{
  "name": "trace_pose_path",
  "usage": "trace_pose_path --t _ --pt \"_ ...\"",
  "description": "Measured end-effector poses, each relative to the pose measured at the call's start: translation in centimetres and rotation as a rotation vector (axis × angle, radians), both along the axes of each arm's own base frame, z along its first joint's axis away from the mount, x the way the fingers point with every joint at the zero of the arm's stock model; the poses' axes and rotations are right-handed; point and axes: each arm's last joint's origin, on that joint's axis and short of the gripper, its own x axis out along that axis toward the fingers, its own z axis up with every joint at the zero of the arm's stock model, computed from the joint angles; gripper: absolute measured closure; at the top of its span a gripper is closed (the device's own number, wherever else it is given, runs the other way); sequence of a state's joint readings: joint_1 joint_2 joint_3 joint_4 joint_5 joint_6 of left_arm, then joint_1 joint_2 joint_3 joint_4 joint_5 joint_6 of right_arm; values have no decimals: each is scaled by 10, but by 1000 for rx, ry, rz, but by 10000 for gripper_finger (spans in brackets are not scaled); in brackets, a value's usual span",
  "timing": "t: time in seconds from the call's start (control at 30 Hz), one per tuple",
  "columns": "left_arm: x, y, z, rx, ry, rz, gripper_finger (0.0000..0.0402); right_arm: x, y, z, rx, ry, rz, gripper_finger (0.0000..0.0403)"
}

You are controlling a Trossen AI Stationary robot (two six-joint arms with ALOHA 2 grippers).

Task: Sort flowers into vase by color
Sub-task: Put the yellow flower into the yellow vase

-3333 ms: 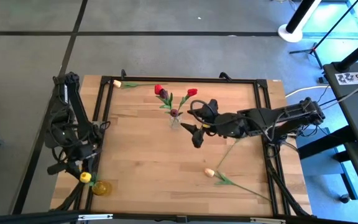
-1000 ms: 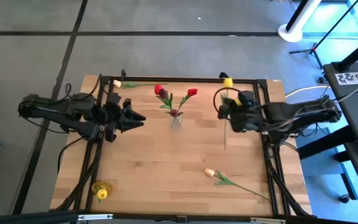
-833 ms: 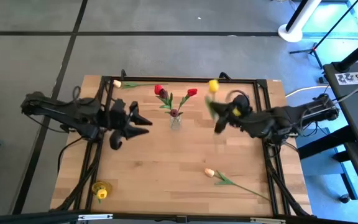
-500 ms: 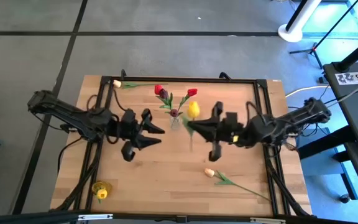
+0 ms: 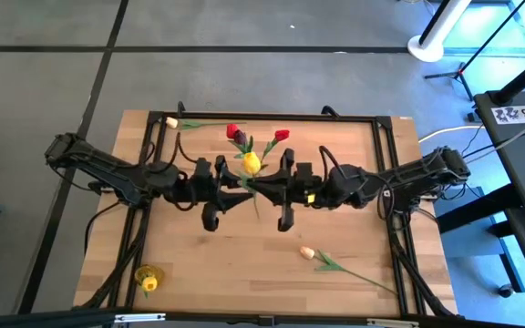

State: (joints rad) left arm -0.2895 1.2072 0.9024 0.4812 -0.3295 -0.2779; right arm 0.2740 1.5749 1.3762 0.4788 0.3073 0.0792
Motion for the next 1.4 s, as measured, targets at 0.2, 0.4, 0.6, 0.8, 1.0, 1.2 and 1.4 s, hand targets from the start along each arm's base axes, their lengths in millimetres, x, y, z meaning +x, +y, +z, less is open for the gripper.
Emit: trace_pose_path --t 0.2,0.4,0.6,0.8,1.0,1.2,1.4 --pt "2 11 0 -6 2 77 251 2 -8 -1 2 8 -29 396" --pt "3 16 2 -4 -22 55 283 8 -17 -7 2 34 -76 396" --pt "4 20 0 36 1 103 330 12 -21 -10 1 45 -99 395" --pt "-1 20 -1 77 60 134 392 12 -21 -11 16 46 -106 327" --pt "-37 16 14 170 103 87 396 4 -17 -1 21 16 -78 200" --pt "-99 6 28 194 141 -96 398 -18 -1 14 -144 25 -67 128" --pt "-146 -8 32 73 150 -390 399 -22 11 11 -186 78 -63 119"
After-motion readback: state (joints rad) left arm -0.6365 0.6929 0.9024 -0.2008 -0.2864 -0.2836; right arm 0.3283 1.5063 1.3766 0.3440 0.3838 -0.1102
